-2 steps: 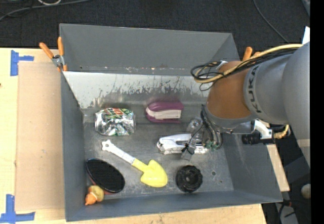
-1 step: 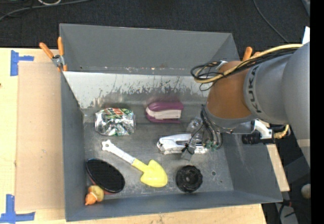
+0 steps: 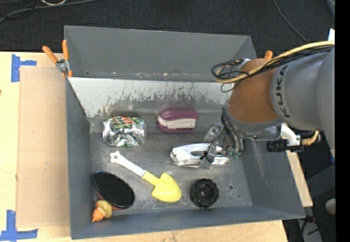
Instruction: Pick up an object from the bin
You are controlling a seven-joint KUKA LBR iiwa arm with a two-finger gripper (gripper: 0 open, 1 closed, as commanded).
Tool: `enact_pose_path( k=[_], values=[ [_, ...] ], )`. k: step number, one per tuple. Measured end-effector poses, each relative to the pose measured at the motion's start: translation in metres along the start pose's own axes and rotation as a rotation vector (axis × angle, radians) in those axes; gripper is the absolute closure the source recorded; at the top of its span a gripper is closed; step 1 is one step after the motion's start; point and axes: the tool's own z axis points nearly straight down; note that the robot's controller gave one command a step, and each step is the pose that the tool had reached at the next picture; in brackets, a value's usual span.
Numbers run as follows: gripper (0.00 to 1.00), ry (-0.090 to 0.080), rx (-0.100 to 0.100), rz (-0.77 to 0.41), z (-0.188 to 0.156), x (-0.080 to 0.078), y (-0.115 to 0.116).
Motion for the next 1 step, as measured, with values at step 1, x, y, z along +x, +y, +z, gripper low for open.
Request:
enact_pose_path(
  k=[1],
  values=[
    [1.0,-0.001,0.0,-0.002,-0.0161,0.0,-0.0004]
  ],
)
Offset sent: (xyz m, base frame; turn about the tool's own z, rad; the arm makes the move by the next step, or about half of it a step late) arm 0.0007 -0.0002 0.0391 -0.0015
